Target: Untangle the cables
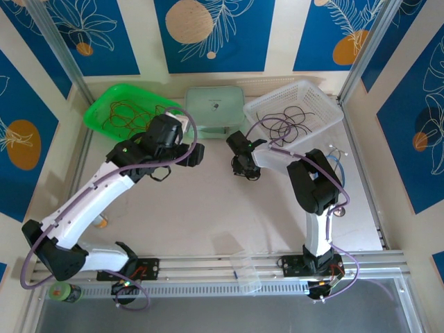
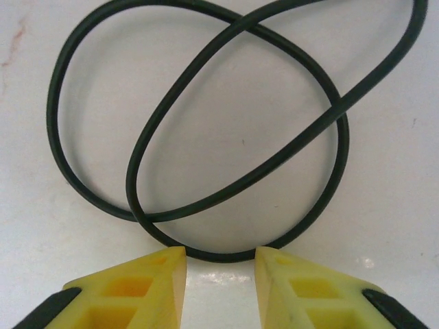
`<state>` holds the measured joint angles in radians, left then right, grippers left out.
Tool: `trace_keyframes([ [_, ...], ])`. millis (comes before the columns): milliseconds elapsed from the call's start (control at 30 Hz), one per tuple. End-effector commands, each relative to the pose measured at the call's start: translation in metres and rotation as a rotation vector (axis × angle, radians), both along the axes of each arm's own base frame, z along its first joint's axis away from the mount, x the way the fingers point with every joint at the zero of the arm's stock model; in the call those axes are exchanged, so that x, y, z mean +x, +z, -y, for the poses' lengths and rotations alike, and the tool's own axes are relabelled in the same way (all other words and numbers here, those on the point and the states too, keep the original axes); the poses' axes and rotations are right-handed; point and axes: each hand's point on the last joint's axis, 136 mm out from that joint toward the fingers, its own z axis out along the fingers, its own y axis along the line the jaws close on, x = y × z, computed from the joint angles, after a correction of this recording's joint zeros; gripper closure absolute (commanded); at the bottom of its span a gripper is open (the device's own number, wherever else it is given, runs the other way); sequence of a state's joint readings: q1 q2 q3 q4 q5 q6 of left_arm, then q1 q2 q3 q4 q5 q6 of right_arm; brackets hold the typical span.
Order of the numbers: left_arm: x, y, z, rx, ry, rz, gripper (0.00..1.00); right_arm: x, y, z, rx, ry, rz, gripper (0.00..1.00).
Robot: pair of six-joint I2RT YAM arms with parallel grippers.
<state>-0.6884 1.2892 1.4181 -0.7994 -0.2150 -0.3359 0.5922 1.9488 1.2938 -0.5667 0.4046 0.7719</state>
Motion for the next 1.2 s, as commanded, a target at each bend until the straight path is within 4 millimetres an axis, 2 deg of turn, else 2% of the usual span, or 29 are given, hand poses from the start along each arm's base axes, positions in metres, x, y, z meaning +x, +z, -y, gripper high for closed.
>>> trace_keyframes([
  [0,0.0,0.01,-0.007,-0.02,0.02,0.026,0.11,-0.001,0.006,-0.005,-0.013,0.016,0.003,0.62],
  [200,-0.001,0.017,-0.008,-0.025,0.022,0.033,0.11,0.003,0.046,-0.008,-0.01,0.037,0.055,0.44],
  [300,-0.001,0.018,-0.007,-0.031,0.018,0.033,0.11,0.014,0.052,-0.007,0.002,0.036,0.067,0.38],
  [533,-0.004,0.018,-0.009,-0.035,0.027,0.023,0.11,0.04,0.02,-0.012,0.002,0.051,0.006,0.36],
  [700,-0.006,0.018,-0.01,-0.045,0.035,0.013,0.12,0.046,-0.001,-0.011,-0.016,0.049,-0.026,0.37],
  [833,-0.006,0.019,-0.008,-0.061,0.035,0.012,0.12,0.042,-0.013,-0.01,-0.008,0.047,-0.043,0.5],
  [933,-0.005,0.02,-0.005,-0.07,0.031,0.009,0.12,0.038,-0.018,-0.009,0.002,0.05,-0.056,0.75],
  [1000,-0.004,0.02,-0.004,-0.071,0.029,0.007,0.12,0.035,-0.016,-0.009,0.011,0.052,-0.054,0.96],
  [1033,-0.004,0.02,-0.004,-0.072,0.029,0.007,0.12,0.034,-0.013,-0.008,0.015,0.052,-0.048,1.0],
  [1133,-0.004,0.02,-0.003,-0.073,0.027,0.007,0.13,0.032,0.01,-0.009,0.04,0.063,-0.009,1.0],
  [1167,-0.004,0.02,-0.003,-0.073,0.027,0.008,0.13,0.031,0.024,-0.009,0.049,0.072,0.011,1.0],
])
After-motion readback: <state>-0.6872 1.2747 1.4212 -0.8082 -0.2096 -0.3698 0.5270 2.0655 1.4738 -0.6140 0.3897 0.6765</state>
